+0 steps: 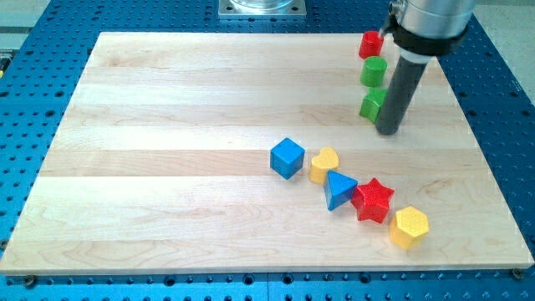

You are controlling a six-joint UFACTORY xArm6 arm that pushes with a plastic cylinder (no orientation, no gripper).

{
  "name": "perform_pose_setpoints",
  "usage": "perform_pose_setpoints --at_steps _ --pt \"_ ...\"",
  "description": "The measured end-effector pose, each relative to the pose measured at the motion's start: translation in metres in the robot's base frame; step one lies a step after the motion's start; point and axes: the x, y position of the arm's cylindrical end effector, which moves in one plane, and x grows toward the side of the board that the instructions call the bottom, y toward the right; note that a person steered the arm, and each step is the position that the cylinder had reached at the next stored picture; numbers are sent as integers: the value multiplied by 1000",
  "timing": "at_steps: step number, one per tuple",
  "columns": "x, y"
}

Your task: Slide the cube into the heart

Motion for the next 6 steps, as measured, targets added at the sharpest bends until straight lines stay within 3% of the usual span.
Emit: perform_pose_setpoints --at_steps 1,2,3,4,5,6 --pt "-6 0" --pt "17 -40" --pt "9 -165" --pt "11 -249" --pt "106 -304" --pt "141 -281"
